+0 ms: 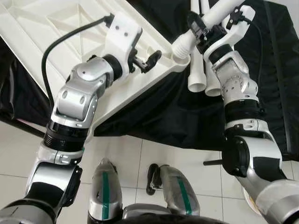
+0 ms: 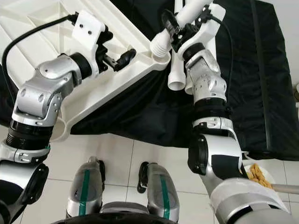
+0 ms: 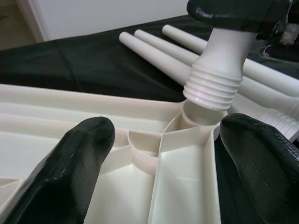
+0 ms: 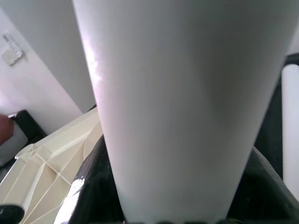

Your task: Building children table

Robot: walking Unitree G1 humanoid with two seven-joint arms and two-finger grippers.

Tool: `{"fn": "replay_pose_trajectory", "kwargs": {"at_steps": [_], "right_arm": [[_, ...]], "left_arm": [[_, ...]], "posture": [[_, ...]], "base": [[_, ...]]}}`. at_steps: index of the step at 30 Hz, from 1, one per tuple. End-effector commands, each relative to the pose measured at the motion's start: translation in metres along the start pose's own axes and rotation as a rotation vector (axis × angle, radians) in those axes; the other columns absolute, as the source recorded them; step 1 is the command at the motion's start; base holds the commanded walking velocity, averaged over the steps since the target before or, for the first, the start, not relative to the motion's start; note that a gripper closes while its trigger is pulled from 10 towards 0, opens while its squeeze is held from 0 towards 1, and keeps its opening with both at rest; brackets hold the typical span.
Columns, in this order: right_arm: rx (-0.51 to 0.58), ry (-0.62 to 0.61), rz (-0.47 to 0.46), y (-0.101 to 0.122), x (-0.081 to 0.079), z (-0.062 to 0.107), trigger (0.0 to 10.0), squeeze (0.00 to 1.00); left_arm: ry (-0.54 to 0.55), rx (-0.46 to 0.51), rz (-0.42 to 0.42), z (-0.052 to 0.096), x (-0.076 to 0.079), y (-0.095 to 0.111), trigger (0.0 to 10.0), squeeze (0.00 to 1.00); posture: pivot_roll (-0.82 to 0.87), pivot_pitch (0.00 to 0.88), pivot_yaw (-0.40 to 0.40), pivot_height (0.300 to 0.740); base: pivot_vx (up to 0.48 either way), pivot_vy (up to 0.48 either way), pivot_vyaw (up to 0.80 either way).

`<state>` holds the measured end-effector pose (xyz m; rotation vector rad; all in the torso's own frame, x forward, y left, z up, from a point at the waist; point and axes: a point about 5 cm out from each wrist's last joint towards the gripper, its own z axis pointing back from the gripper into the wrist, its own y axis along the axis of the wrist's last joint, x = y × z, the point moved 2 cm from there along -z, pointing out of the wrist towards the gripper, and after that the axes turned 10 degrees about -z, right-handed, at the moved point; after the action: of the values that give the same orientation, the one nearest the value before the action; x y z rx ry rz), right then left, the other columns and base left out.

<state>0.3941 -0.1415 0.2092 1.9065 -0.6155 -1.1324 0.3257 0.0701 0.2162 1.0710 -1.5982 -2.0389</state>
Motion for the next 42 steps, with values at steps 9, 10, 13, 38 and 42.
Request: {"fn": "replay_pose_trajectory", "kwargs": {"at_steps": [9,10,13,38,42], "right_arm": [[-0.168,0.141,0.246,-0.015,-0.005,0.018,10.0,0.00],[-0.168,0.141,0.246,-0.015,-0.005,0.018,10.0,0.00],[-0.238,0.220,0.289,-0.018,-0.008,0.025,10.0,0.00],[-0.193,0.183,0.305,-0.013,-0.013,0.046,10.0,0.00],[-0.176,0.138,0.297,-0.013,-0.010,0.050,10.0,0.00]], "left_arm": [[-0.014,0.140,-0.003,-0.002,-0.008,0.025,10.0,0.00],[-0.014,0.140,-0.003,-0.002,-0.008,0.025,10.0,0.00],[-0.059,0.203,-0.009,-0.001,-0.005,0.036,10.0,0.00],[-0.094,0.208,0.167,-0.023,0.001,0.038,10.0,0.00],[-0.093,0.197,0.196,-0.027,0.002,0.036,10.0,0.00]], "posture": [[0.16,0.019,-0.101,0.740],[0.16,0.019,-0.101,0.740],[0.15,0.011,-0.103,0.740],[0.02,0.000,0.042,0.740],[-0.01,0.000,0.075,0.740]], "base": [[0.000,0.000,0.00],[0.000,0.000,0.00],[0.000,0.000,0.00],[0.000,0.000,0.00],[0.000,0.000,0.00]]}}
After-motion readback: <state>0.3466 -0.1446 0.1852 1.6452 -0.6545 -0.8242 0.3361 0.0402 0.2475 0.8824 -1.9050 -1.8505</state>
